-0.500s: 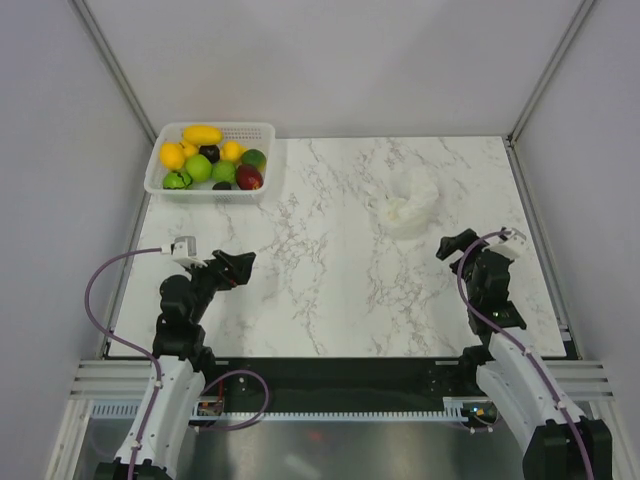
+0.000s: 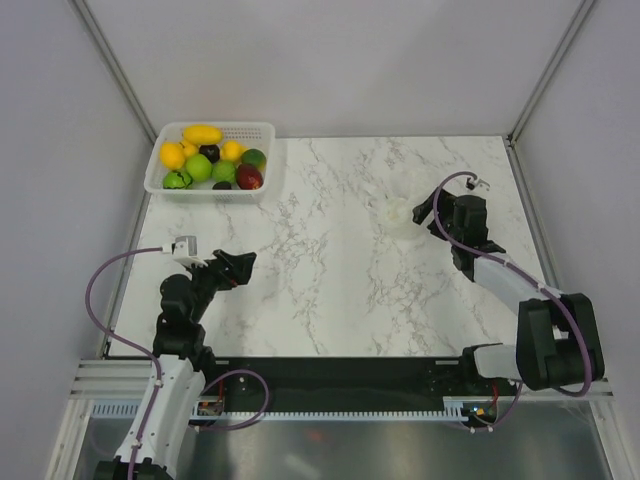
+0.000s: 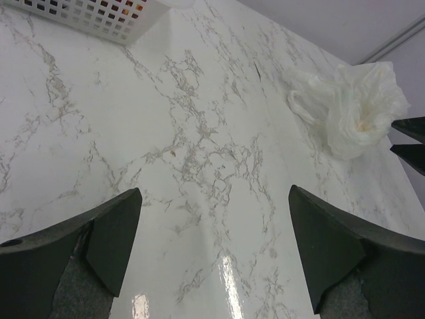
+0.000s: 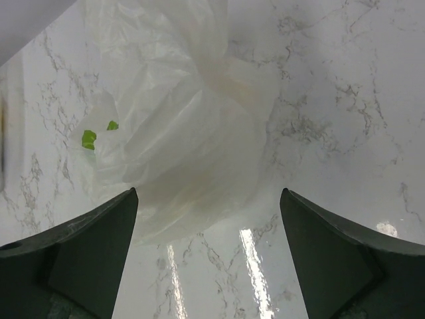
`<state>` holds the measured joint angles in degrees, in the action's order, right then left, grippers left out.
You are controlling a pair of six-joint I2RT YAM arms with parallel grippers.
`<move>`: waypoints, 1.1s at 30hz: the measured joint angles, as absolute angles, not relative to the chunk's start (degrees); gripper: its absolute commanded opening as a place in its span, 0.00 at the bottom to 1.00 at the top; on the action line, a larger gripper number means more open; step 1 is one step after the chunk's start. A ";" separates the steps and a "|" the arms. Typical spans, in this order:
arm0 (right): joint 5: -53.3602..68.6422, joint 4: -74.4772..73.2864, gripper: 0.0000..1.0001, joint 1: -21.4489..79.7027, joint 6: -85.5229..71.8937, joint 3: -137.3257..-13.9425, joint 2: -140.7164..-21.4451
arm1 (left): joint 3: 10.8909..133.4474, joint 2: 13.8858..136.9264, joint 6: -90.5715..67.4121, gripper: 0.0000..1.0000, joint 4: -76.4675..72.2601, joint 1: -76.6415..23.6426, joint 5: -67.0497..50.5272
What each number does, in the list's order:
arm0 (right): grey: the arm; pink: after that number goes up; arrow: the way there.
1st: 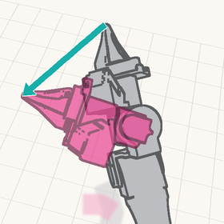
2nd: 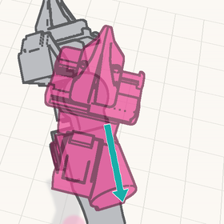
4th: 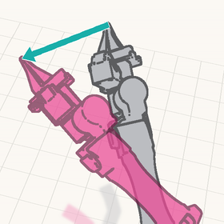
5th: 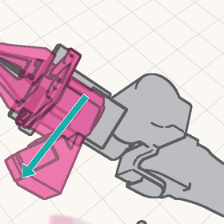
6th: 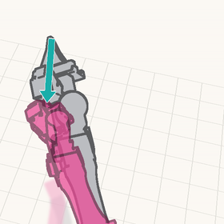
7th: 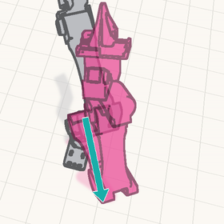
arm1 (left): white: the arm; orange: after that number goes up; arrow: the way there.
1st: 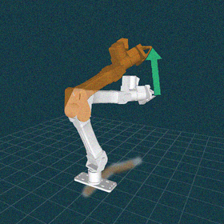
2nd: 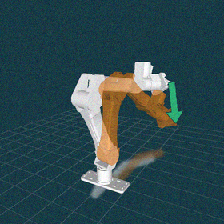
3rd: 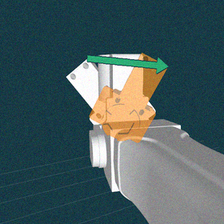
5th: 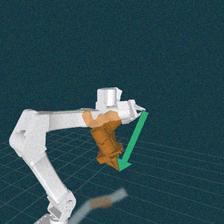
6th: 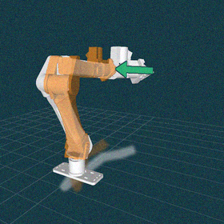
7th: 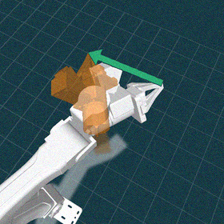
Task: Place the fake fruits into the plastic bag and tie a complex knot
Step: Move the plastic bag to the center of the board.
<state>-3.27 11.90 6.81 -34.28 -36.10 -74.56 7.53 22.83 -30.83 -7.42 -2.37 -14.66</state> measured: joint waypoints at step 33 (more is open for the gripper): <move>3.16 23.62 0.77 38.44 -31.09 -31.64 -69.91 | 7.55 32.36 -32.25 1.00 -11.25 -4.29 -18.13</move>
<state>3.16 23.62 38.44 -31.09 -31.64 -69.91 7.55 32.36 -32.25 -11.25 -4.29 -18.13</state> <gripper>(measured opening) 0.736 0.995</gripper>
